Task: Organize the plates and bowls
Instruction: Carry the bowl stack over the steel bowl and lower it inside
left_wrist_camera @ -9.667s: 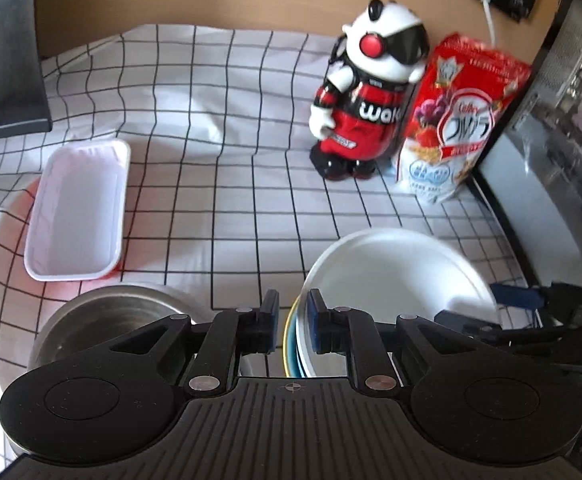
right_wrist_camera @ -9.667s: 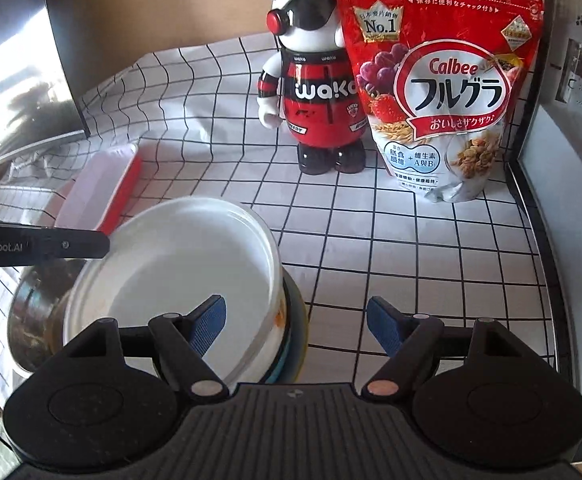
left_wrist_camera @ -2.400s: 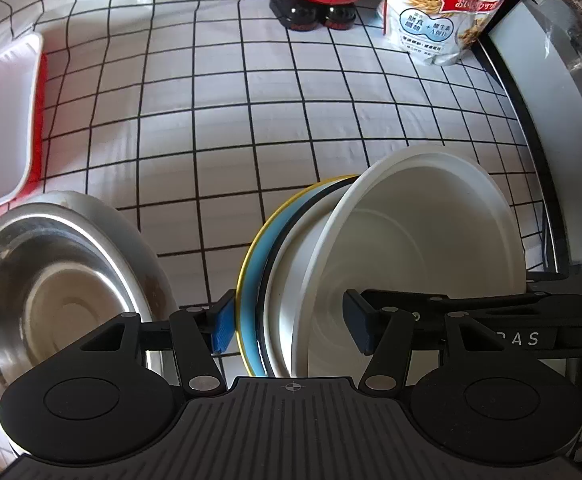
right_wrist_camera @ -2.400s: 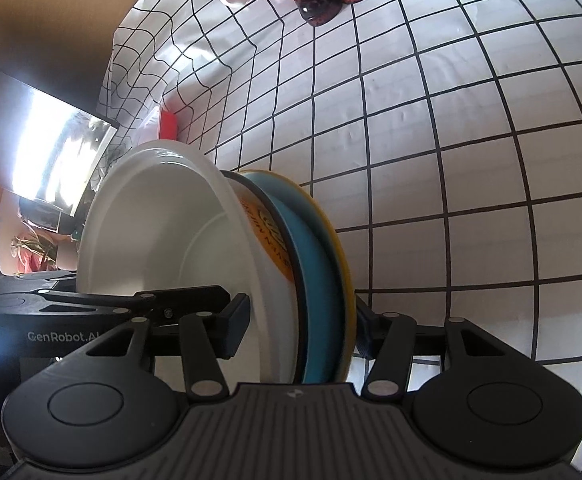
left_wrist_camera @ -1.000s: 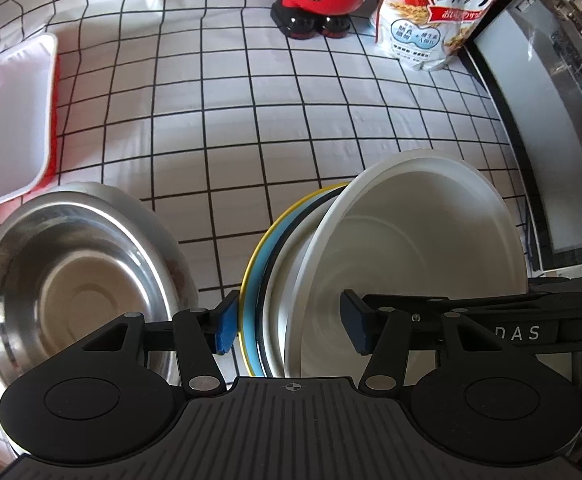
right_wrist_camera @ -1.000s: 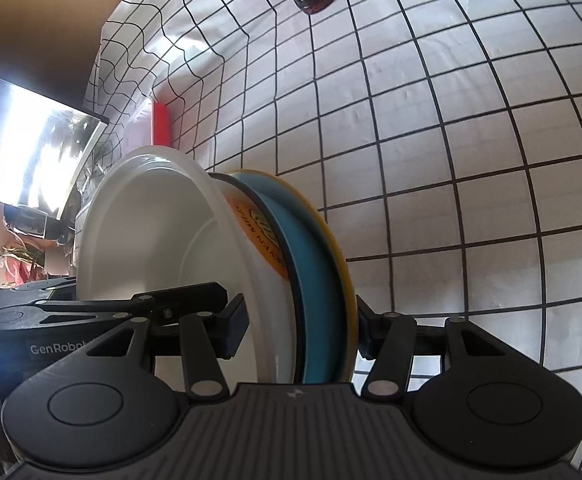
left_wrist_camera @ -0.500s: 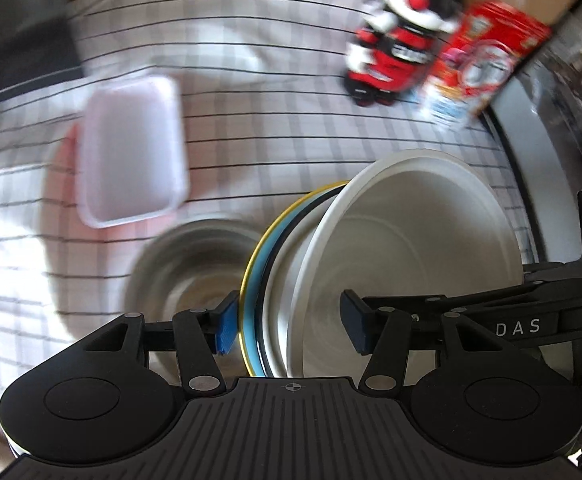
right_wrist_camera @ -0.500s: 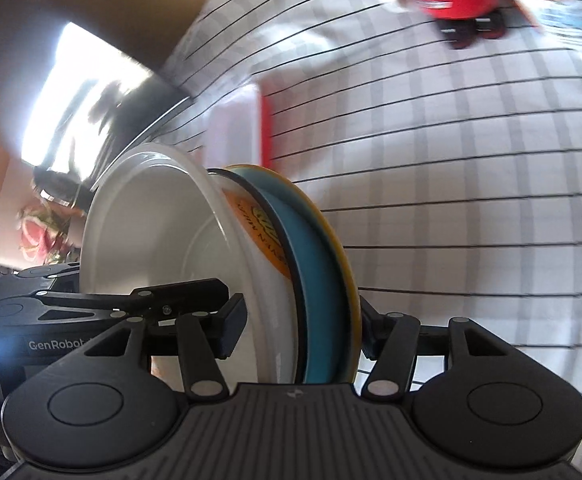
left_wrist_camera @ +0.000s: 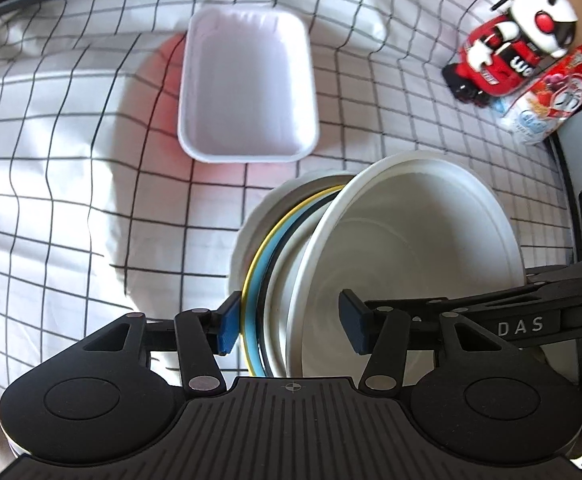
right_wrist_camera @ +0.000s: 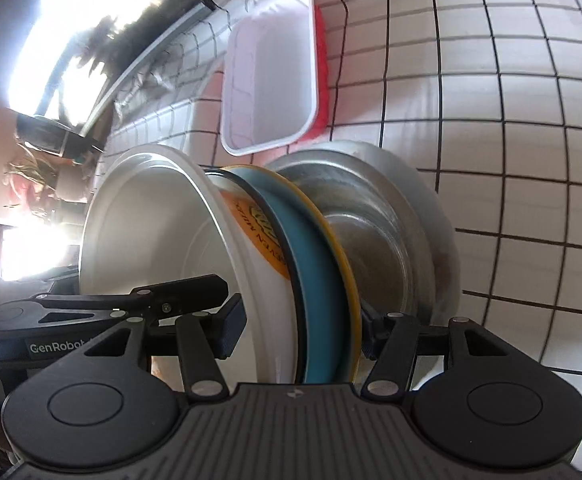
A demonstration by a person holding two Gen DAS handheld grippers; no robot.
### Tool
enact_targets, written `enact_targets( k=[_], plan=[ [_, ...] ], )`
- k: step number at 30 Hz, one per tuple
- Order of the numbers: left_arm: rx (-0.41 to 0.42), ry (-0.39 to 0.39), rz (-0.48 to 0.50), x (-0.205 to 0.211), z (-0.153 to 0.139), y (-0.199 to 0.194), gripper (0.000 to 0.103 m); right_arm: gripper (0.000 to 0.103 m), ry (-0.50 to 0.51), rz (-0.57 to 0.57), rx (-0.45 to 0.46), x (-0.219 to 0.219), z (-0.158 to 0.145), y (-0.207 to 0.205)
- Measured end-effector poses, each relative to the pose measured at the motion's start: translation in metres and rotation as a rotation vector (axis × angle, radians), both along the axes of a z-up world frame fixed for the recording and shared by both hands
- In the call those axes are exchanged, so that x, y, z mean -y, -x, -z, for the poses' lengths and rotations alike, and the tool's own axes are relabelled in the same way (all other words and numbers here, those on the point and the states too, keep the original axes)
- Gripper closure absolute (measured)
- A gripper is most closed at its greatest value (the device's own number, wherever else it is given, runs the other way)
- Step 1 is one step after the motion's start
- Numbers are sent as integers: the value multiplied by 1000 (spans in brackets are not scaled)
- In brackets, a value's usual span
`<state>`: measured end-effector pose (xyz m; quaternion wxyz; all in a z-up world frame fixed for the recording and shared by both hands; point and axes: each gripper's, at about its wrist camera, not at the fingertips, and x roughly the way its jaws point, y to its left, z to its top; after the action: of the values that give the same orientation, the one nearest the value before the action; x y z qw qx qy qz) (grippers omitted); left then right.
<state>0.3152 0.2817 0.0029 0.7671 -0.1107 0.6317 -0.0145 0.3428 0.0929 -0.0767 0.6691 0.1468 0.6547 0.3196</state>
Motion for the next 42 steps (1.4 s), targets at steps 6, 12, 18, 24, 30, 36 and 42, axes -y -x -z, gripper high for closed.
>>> enact_targets(
  k=[6, 12, 18, 24, 30, 36, 42],
  plan=[
    [53, -44, 57, 1, -2, -2, 58, 36, 64, -18, 33, -12, 1, -4],
    [114, -120, 113, 15, -9, -8, 67, 38, 86, -22, 45, -13, 2, -10],
    [131, -137, 118, 15, -11, -5, 75, 40, 126, -65, 87, -18, -1, -8],
    [158, -136, 98, 10, -18, 1, 75, 40, 158, -83, 109, -21, -6, -7],
    [174, -130, 71, 7, -19, 4, 76, 38, 196, -96, 211, -17, -26, -5],
    [189, -133, 56, 8, -23, 7, 77, 38, 157, -71, 235, -3, -35, -8],
    [226, -76, 36, 3, -32, 12, 77, 38, 157, -59, 348, 7, -46, 5]
  ],
)
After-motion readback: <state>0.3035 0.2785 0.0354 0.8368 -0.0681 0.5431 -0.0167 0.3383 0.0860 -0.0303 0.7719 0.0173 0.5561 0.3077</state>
